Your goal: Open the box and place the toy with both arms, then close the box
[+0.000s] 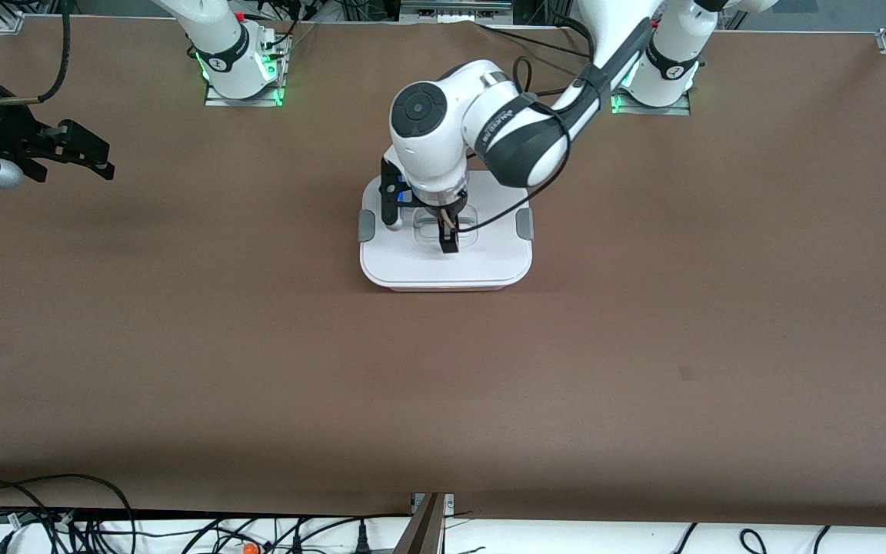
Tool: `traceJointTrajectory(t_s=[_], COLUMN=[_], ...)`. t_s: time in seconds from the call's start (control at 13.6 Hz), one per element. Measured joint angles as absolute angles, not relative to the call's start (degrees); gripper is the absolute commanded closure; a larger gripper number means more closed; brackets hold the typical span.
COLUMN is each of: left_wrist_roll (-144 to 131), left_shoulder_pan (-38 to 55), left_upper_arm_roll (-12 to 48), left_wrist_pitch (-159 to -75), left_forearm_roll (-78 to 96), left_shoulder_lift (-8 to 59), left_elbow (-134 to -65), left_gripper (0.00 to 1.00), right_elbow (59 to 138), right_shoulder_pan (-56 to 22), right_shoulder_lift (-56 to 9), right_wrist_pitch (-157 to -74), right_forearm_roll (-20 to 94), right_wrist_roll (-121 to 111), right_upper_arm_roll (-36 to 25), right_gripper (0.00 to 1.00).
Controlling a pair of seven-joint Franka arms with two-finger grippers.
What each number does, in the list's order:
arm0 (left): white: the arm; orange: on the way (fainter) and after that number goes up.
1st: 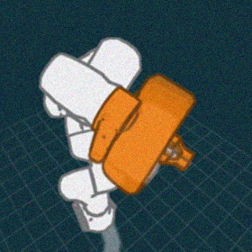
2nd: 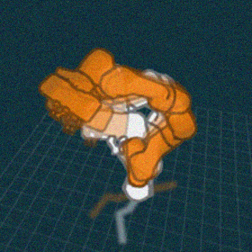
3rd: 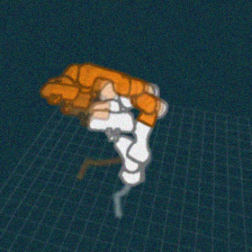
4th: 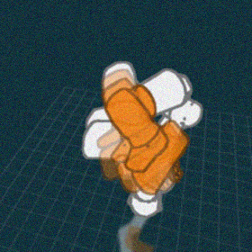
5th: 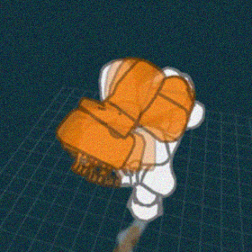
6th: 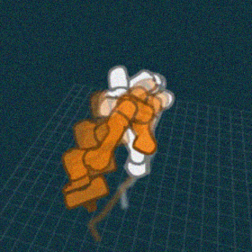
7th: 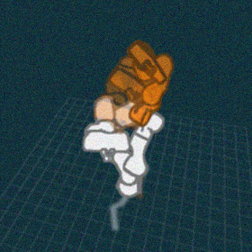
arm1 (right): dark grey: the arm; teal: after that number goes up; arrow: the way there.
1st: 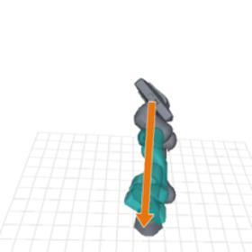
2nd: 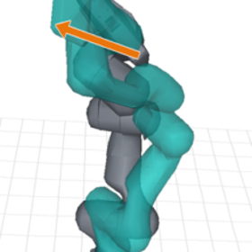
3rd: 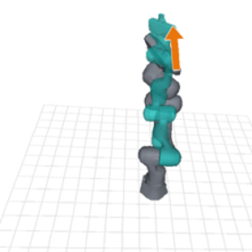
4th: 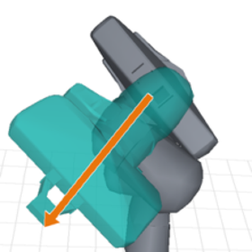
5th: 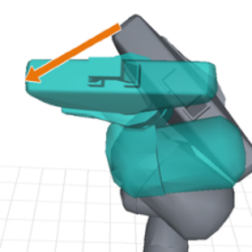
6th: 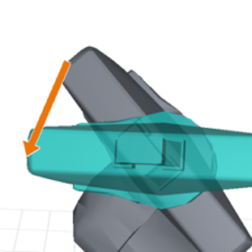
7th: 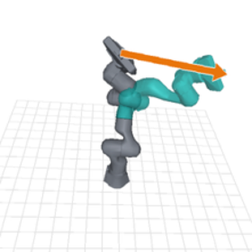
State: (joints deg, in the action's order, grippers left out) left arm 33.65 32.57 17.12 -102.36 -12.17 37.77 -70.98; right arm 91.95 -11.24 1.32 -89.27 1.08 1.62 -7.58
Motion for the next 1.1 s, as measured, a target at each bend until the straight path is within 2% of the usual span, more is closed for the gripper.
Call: traceJointTrajectory(t_s=[0.37,0.66,1.1], left_wrist_roll=[33.39,34.36,34.33], left_shoulder_pan=[20.6,11.97,0.6], left_upper_arm_roll=[16.61,16.17,9.52], left_wrist_pitch=[-102.29,-102.26,-101.08], left_forearm_roll=[-8.4,-7.83,-7.79], left_shoulder_lift=[35.91,34.1,23.6], left_elbow=[-67.23,-66.76,-68.43], left_gripper=[0.0,0.0,0.0], right_elbow=[91.94,91.94,91.94], right_shoulder_pan=[-11.25,-11.24,-11.23], right_shoulder_lift=[1.31,1.29,1.27], right_wrist_pitch=[-89.25,-89.17,-89.13], right_forearm_roll=[1.08,1.08,1.09], right_wrist_roll=[1.62,1.62,1.64], right_upper_arm_roll=[-7.55,-7.57,-7.58], right_gripper=[0.0,0.0,0.0])
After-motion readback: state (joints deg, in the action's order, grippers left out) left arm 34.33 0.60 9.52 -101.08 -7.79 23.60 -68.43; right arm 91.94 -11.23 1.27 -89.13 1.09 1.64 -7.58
